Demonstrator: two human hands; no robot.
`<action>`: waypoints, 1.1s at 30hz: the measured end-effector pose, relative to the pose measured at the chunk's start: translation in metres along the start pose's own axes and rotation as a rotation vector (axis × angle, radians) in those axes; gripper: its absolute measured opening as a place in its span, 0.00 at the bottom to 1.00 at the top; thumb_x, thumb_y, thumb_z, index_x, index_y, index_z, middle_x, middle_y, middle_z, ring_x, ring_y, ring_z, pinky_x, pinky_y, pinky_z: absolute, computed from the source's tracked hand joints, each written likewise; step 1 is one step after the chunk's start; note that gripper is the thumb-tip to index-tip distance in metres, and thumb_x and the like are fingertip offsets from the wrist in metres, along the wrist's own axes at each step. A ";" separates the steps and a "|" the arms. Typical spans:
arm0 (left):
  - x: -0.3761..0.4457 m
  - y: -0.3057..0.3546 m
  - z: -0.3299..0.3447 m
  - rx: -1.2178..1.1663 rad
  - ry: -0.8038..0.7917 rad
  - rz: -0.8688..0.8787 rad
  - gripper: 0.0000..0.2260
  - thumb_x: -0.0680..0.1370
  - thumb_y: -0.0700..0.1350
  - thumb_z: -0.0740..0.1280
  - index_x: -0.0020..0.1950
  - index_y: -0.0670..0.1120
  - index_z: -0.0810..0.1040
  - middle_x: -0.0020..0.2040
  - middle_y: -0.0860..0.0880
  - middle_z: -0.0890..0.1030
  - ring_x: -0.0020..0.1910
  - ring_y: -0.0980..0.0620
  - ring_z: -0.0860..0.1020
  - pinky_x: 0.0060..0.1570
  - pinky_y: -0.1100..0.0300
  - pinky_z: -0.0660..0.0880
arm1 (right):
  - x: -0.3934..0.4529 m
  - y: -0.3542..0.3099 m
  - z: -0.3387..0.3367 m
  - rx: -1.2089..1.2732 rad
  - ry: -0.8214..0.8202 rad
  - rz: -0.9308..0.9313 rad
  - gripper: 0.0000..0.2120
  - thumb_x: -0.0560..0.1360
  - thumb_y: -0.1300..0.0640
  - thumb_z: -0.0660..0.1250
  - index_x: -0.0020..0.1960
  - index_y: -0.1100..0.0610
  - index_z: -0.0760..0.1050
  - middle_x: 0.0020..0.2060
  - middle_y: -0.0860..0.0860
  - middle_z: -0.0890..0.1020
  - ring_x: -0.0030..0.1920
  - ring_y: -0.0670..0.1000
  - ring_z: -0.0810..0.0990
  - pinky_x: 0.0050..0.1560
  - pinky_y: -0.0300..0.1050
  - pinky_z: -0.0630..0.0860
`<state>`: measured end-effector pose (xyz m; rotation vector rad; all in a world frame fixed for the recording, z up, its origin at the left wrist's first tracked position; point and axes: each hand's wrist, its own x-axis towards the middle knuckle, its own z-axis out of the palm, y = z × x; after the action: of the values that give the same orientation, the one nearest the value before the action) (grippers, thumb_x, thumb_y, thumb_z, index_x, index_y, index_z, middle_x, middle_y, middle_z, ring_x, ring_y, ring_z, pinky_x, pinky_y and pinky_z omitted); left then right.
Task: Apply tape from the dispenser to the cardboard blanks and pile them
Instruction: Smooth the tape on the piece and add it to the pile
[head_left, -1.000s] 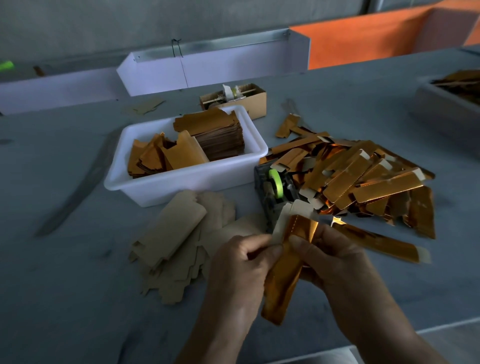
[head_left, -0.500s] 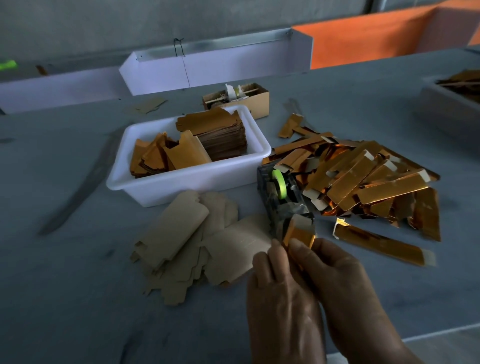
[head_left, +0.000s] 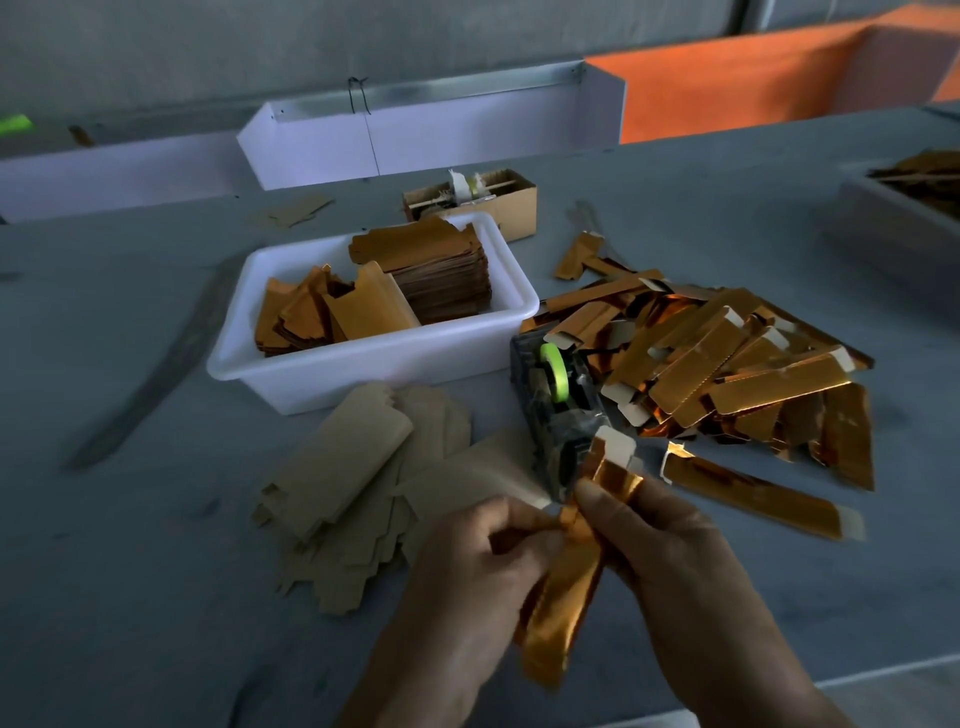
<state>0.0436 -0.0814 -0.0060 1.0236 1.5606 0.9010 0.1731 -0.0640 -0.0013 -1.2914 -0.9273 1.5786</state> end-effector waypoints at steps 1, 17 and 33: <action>0.001 -0.001 0.000 -0.081 0.010 -0.012 0.09 0.75 0.45 0.69 0.37 0.57 0.82 0.28 0.54 0.80 0.24 0.61 0.76 0.23 0.70 0.68 | 0.001 -0.004 -0.001 -0.106 0.031 -0.054 0.15 0.65 0.46 0.64 0.43 0.56 0.80 0.36 0.53 0.83 0.41 0.48 0.81 0.46 0.44 0.74; 0.027 -0.002 0.007 -0.419 0.191 -0.021 0.08 0.79 0.41 0.64 0.43 0.45 0.81 0.38 0.42 0.79 0.31 0.52 0.73 0.31 0.60 0.67 | 0.071 -0.025 -0.015 -0.645 0.012 -0.159 0.07 0.75 0.53 0.67 0.38 0.51 0.76 0.38 0.56 0.81 0.39 0.52 0.79 0.38 0.40 0.73; 0.034 0.000 0.018 -0.440 0.166 0.035 0.09 0.79 0.43 0.65 0.41 0.45 0.81 0.41 0.35 0.81 0.36 0.48 0.76 0.34 0.59 0.70 | 0.053 -0.010 -0.015 -0.578 0.212 -0.339 0.07 0.74 0.55 0.67 0.37 0.47 0.75 0.51 0.48 0.75 0.48 0.44 0.75 0.41 0.35 0.69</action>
<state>0.0567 -0.0484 -0.0209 0.6752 1.3927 1.3108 0.1855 -0.0103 -0.0132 -1.5503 -1.4382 0.9178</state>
